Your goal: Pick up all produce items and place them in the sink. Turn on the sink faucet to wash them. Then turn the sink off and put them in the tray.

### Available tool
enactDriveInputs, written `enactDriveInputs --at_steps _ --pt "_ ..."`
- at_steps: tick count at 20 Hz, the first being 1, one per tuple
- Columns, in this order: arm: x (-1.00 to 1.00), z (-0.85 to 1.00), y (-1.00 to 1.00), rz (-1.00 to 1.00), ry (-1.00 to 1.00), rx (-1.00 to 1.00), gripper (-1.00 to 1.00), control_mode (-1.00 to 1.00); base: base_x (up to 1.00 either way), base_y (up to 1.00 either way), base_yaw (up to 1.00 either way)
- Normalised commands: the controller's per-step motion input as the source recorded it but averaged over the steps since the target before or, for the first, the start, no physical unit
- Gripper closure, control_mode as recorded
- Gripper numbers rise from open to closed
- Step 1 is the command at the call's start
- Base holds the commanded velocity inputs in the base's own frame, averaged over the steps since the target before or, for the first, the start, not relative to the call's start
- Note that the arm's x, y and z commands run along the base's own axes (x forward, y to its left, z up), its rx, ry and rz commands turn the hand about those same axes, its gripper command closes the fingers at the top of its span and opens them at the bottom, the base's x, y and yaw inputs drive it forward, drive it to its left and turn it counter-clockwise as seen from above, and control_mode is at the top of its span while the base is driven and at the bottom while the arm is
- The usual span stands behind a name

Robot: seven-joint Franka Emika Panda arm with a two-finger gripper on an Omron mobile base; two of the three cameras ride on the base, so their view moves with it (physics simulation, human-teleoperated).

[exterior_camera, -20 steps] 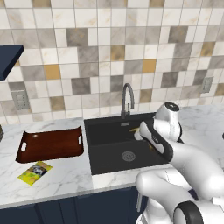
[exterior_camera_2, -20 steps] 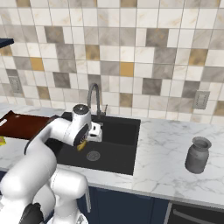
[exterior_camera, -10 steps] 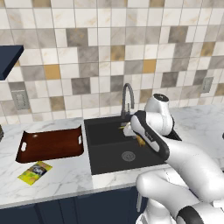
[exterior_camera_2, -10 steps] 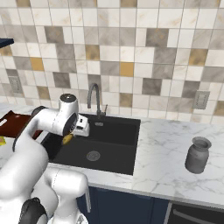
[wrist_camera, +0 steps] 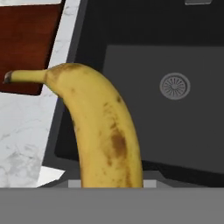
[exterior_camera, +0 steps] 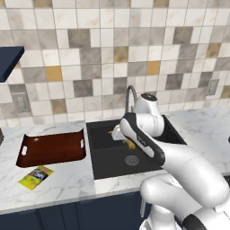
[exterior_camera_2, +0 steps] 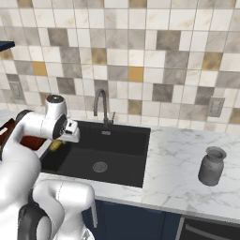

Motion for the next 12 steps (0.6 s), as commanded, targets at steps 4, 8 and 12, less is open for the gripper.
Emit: enactDriveInputs --at_steps 4,8,12 --pt "0.00 0.15 0.64 0.03 0.00 0.00 1.00 -1.00 0.00 0.00 0.00" --pt "0.00 0.19 0.64 0.03 0.00 0.00 1.00 -1.00 0.00 0.00 0.00" --pt "0.06 0.24 0.59 0.01 0.00 0.00 1.00 -1.00 0.00 0.00 0.00"
